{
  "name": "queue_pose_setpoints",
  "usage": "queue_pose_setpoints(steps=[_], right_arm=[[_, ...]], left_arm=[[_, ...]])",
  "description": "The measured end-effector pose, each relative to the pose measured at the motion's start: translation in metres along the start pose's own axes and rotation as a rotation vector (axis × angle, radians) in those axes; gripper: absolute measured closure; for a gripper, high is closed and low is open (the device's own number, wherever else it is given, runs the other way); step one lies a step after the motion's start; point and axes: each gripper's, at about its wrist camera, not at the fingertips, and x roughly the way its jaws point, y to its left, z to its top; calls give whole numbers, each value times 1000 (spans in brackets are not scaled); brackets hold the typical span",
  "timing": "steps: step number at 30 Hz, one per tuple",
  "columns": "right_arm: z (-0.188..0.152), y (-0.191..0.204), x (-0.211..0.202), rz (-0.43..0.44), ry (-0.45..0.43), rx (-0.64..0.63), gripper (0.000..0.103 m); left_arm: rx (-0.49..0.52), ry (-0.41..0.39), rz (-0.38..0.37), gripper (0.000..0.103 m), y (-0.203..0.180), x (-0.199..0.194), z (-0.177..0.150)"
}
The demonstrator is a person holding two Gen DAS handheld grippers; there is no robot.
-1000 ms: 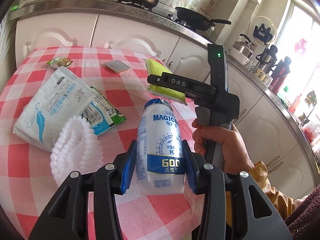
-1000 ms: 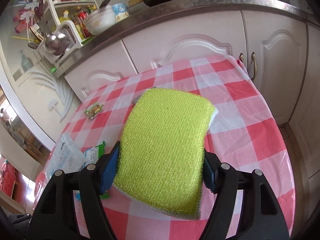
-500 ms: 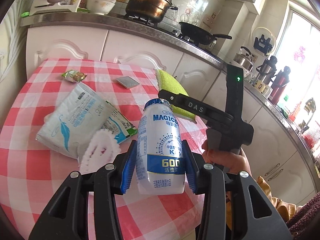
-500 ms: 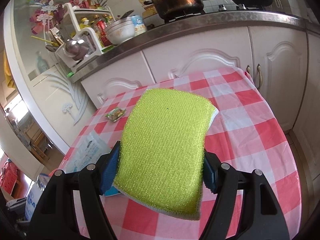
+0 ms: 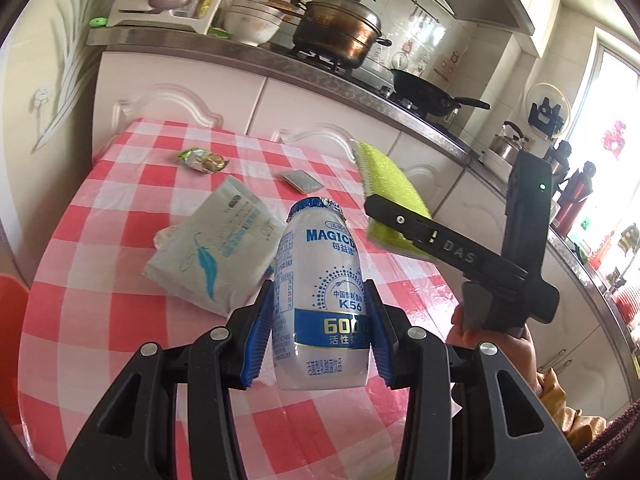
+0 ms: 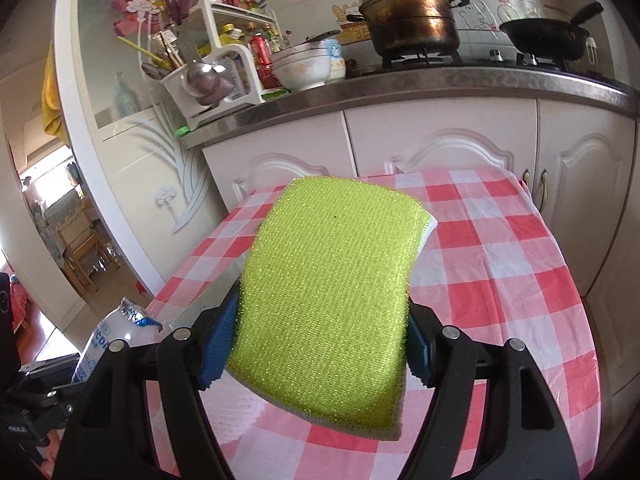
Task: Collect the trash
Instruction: 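Carry the bottle and sponge with both tools over the orange bucket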
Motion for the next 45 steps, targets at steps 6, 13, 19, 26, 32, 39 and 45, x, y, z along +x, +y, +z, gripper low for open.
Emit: queue_pose_setpoints(steps=[6,13,19,26,32,39,45], right_arm=[[-1,16,-2,5,9,-32,32],[-5,38,-2,15,27,-85,32],[-6,60,-2,35,39,-131,32],[-8,93,3,78,55,-196,32],[-6,124,8,122,61,-270,32],[-10,164,16,192,88,-358,31],[-15,207,27,266,119,-442,31]], left_arm=[[-28,-27,14,58,16,-12,0],[-59,-49,32,58,34,-23,-1],[-86,-69,54,58,51,-32,-2],[-138,-102,107,58,82,-49,-6],[-183,-152,182,58,113,-75,-10],[-254,-211,301,58,155,-114,-19],[-330,-240,411,58,196,-140,-28]])
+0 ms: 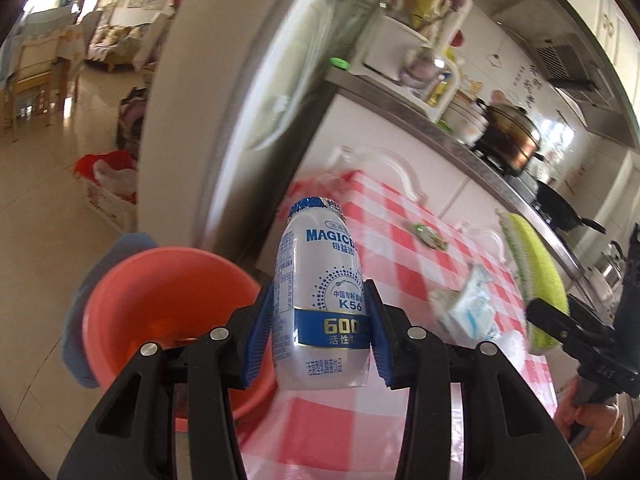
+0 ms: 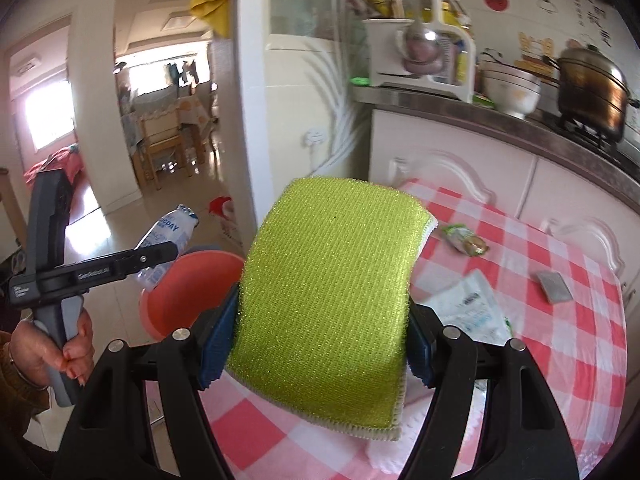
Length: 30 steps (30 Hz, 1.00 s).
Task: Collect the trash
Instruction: 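Carry the bottle and sponge with both tools over the orange bucket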
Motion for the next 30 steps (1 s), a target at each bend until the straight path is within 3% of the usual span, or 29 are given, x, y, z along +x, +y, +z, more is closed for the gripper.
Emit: queue_pose_setpoints(steps=[11,30], right_arm=[[22,57,55,156,76,-97,31],[25,130,158,338,258,-216,30]], left_arm=[[-99,-11,138,58,66,-3,-3],[-189,43,214,58,115,16,-22]])
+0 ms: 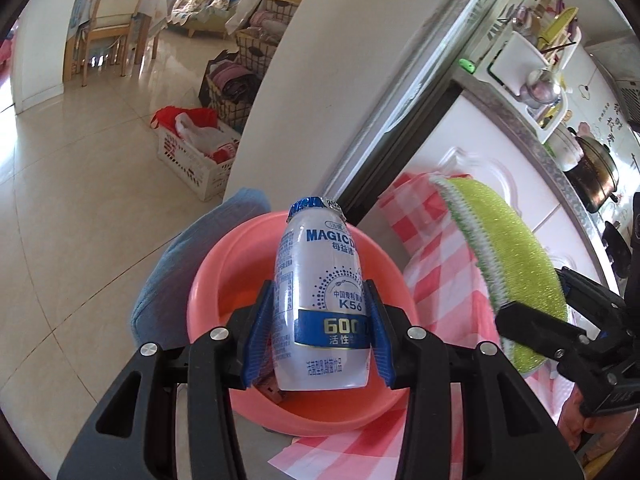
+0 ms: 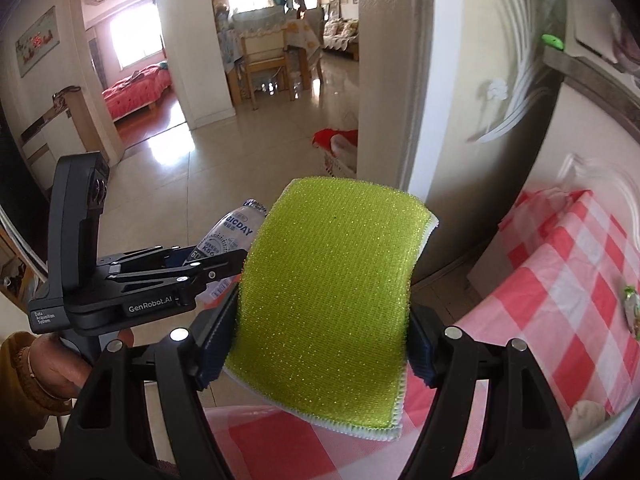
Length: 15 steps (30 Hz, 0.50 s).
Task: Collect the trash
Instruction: 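Carry the bottle and sponge with both tools over the orange bucket, then open the left tool dropping the bottle while the right tool drops the sponge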
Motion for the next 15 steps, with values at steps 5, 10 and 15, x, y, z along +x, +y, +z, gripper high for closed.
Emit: queue_pose_setpoints(steps=[5,10,15], right_arm=[[5,3,22,19,48,-16,30],[7,5,39,16,90,-30,30],[8,10,47,6,117,-42,29]], left_arm=[[-16,19,13,58,7,10,-3],[-30,26,21,58,12,18,-4],[-36,31,25,58,15,25,-4]])
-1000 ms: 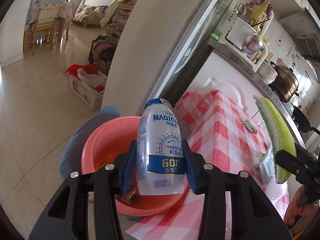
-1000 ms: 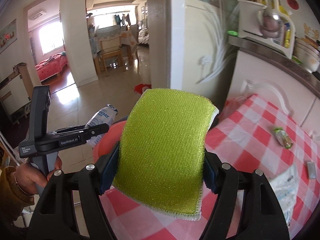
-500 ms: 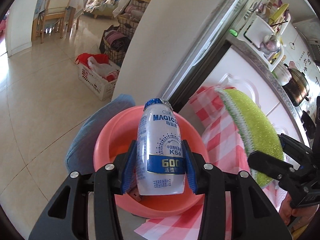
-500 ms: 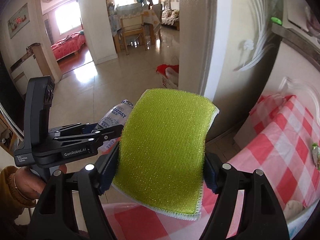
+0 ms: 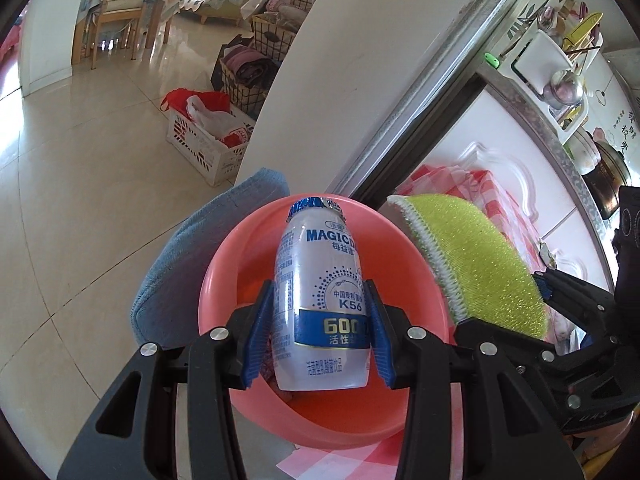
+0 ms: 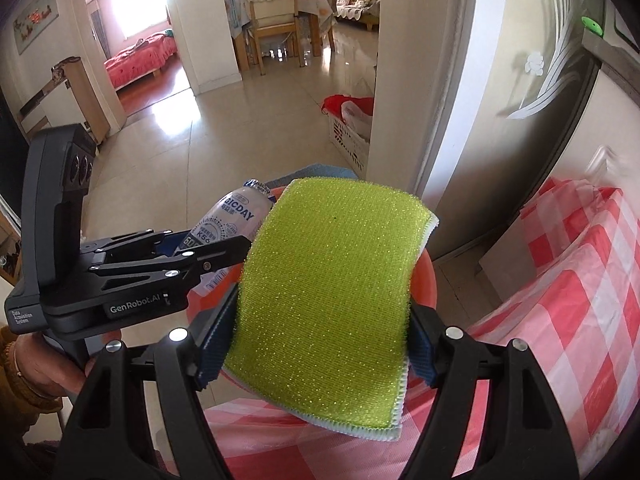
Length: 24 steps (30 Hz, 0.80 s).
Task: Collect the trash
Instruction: 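Open the left tool dropping the bottle while the right tool drops the sponge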
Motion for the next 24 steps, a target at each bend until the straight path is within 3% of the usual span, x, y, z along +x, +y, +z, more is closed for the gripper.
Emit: queue_pose_setpoints(steps=[6,8,13,16,24], right_arm=[[0,3,9,-36,15,-7,20],[-2,4,10,-58,18,-3,16],[-8,-12,3,-25,-14,83,12],[-9,-21,-6,10,-45,146,11],[-17,-34,-50,2,-170,244,11]], left_arm=[[-5,25,7,57,2,11,-2],[-3,31,25,35,2,13,-3],[30,34,28,20,-5,12,-5],[50,34,45,15,-9,9,-5],[-38,29,74,14,4,-3,-1]])
